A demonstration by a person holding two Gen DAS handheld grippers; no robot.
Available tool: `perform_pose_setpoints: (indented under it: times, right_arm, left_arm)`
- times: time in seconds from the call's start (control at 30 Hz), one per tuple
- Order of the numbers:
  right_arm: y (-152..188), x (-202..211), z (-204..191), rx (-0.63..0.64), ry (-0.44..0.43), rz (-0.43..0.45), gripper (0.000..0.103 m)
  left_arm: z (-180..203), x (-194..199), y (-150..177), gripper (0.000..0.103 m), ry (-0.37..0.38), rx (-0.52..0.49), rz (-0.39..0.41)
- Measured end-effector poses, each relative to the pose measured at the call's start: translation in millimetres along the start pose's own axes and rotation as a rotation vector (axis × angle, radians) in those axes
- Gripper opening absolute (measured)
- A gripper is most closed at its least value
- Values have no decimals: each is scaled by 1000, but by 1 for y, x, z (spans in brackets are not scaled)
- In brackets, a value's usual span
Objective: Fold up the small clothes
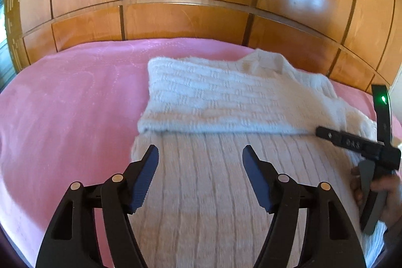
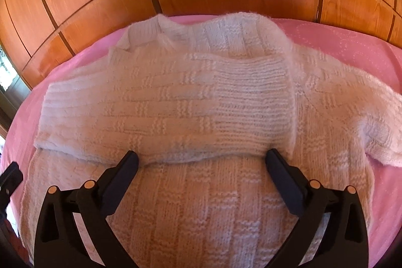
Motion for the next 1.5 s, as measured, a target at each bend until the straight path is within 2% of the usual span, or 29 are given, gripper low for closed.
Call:
perform_pose_setpoints:
  times: [0.3, 0.37, 0.53, 0.63, 0.73, 0.8, 0.97, 1.03, 1.13, 1.27, 1.33, 1.4, 1.47, 1.5]
  right_arm:
    - [1, 0, -5, 11, 28, 6, 101]
    - [3, 3, -4, 8, 23, -3, 101]
    - [8, 23, 9, -45, -43, -14, 101]
    - [11, 50, 41, -122, -62, 24, 100]
    - [17, 81, 100, -281, -60, 76, 98]
    - [26, 100, 152, -407, -26, 113, 90]
    - [66, 125, 277, -735, 76, 155, 62]
    - [80, 130, 322, -864, 109, 177, 60]
    - [87, 133, 367, -1013, 99, 216, 57]
    - [75, 135, 400, -1104, 82, 259, 57]
    - [67, 133, 408, -1103, 123, 253, 57]
    - [57, 131, 419, -1090, 182, 244, 47]
    - [44, 128, 426, -1064, 234, 222, 20]
    - [39, 127, 425, -1045, 243, 216, 13]
  left_arm:
    - [3, -12, 32, 68, -23, -24, -57]
    - [-1, -22, 41, 75, -28, -13, -85]
    - [-1, -27, 44, 82, -3, -5, -88]
    - [-1, -27, 45, 85, 8, -3, -87]
    - [1, -27, 45, 87, 15, -10, -91]
    - [1, -28, 45, 88, 13, -12, -92]
    - [2, -27, 45, 88, 13, -13, -93]
    - [2, -27, 46, 88, 12, -15, -94]
    - [1, -28, 46, 88, 9, -20, -96]
    - [3, -29, 46, 89, -1, -31, -101]
    - [3, -30, 46, 89, -8, -35, -102]
    - [3, -30, 46, 89, -10, -38, -103]
    - [3, -30, 46, 89, -12, -39, -104]
    - [4, -30, 46, 89, -14, -39, -104]
Point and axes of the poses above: each gripper's, at about its wrist camera, not at the fingertips, and x roughly against the way its jaws point, z to its right, y to its underside, the point moved 8 cm from there along -x, roughly the way its jaws point, and after that the axes turned 5 degrees about y, right-handed, at the moved point
